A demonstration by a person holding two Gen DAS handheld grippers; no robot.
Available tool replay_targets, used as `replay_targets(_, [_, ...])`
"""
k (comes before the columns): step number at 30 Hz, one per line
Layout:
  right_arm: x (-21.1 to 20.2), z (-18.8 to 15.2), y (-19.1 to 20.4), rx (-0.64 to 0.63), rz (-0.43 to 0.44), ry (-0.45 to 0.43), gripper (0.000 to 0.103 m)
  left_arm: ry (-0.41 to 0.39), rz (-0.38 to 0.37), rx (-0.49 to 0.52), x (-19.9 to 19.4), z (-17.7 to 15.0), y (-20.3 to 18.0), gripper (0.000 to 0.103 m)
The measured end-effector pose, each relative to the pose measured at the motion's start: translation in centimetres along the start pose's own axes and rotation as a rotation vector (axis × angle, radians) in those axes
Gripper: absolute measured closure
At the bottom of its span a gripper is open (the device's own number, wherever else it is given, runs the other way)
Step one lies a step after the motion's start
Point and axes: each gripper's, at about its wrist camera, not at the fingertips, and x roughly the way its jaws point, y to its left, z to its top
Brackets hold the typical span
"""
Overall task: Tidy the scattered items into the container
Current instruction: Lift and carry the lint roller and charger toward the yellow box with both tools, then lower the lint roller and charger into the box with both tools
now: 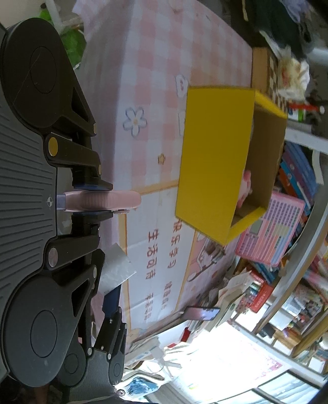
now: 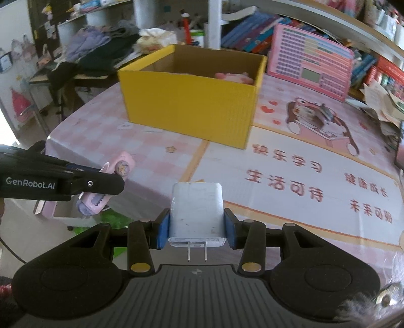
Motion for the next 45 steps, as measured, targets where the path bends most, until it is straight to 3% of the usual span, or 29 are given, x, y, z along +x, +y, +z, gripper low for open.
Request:
replay_targets(11, [1.2,2.4,3.4,-0.123,0.046,-0.002,0.062,-0.058,0.030,-0.074,-1.7,0.4,3.3,0.089])
replay_targets(18, [1.7,4.6,3.3,-0.156,0.053,-0.074,0.062,-0.126,0.061,-0.078,-2.2,2.2,4.2,0.089])
replay_targets(27, [2.7,10.7,0.6,-0.143,0.066,-0.206,0.062,-0.230,0.070,0.003,-1.5,9.0,3.4,0.089])
replay_targets(33, [5.0,15.8,-1.9,-0.152,0.070,-0.260,0.062,-0.252,0.092,0.054,1.0,14.3,3.1,0.089])
replay_targets(38, [8.5,19.2,-4.1,-0.162,0.073,-0.235,0.062,-0.220,0.124,0.087,4.5,17.4,3.4,0.089])
replay_targets(45, [15.6,22.2,-5.7,-0.240,0.089,-0.066,0.062,-0.103,0.202,0.121,10.5,21.5,4.9,0.089])
